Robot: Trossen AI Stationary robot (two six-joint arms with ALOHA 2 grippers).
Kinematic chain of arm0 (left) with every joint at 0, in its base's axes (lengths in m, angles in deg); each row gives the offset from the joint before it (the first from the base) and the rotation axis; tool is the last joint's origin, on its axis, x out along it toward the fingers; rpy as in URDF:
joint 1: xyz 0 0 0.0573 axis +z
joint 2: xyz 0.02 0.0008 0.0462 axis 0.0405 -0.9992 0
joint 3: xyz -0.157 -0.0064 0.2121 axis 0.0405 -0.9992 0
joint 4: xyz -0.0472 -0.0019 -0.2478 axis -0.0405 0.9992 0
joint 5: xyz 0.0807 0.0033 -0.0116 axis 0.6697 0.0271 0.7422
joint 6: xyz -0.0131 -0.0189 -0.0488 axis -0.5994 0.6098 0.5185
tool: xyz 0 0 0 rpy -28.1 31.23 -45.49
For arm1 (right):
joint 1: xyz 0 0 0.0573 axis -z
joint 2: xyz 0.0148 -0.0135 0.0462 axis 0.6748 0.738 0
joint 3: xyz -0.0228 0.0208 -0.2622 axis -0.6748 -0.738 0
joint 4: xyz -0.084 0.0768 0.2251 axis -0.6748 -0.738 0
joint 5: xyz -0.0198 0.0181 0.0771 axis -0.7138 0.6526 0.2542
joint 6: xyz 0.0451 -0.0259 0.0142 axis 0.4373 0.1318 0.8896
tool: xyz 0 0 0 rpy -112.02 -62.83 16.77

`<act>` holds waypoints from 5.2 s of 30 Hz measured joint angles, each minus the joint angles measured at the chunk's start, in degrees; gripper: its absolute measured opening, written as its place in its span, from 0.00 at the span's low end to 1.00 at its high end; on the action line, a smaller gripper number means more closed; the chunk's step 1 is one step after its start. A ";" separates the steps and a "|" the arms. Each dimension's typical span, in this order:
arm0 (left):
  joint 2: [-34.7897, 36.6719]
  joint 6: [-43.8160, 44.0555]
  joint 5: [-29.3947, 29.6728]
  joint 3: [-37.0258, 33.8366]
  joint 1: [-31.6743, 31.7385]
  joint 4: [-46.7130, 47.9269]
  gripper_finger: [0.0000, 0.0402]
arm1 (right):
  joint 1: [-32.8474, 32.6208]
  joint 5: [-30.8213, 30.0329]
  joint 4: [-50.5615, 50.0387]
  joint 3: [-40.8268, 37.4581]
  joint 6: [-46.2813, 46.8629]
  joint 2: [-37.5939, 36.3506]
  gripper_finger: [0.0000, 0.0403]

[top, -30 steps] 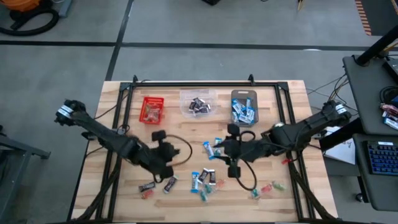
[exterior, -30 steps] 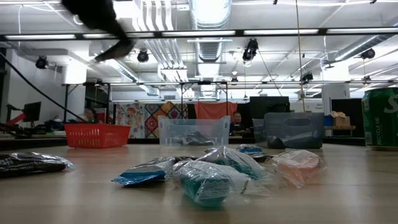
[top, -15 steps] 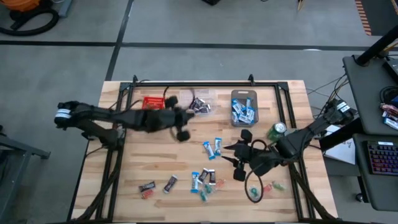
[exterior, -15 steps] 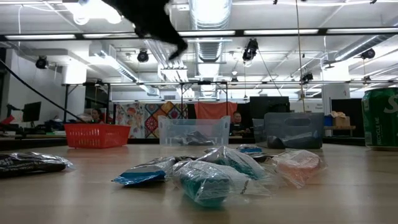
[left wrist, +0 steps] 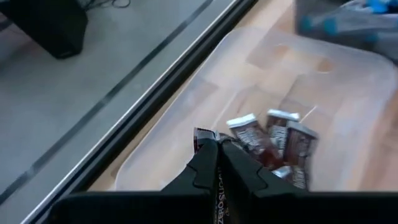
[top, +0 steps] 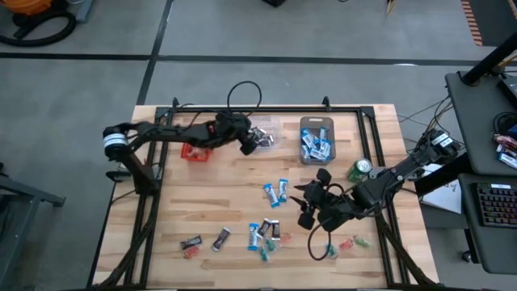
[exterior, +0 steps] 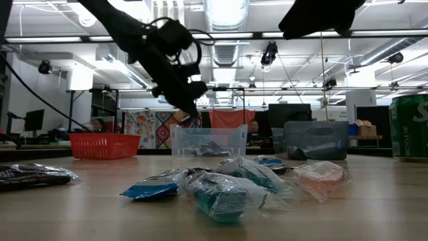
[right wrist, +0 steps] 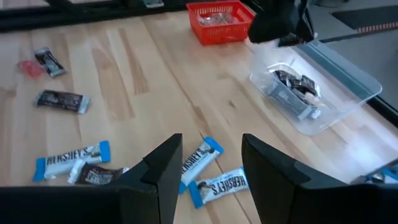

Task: Sort candy
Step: Put the black chocolate bar into the transparent bin, then put the white chocolate bar into the black bin

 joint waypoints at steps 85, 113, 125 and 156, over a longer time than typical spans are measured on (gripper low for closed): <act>23.13 -1.77 0.55 -24.15 -36.89 -25.16 0.27 | 14.72 18.20 -3.05 -0.36 36.33 20.50 0.38; 22.74 -1.73 0.63 -24.20 -36.89 -25.38 0.27 | 17.64 21.15 -9.93 16.10 24.75 35.96 0.35; 22.74 -0.28 0.62 -24.20 -36.89 -25.36 0.27 | 17.66 22.63 -11.21 17.43 18.64 35.28 0.04; 22.74 8.82 0.46 -24.20 -36.91 -19.92 0.27 | 38.28 9.16 -34.99 16.01 7.15 11.27 0.08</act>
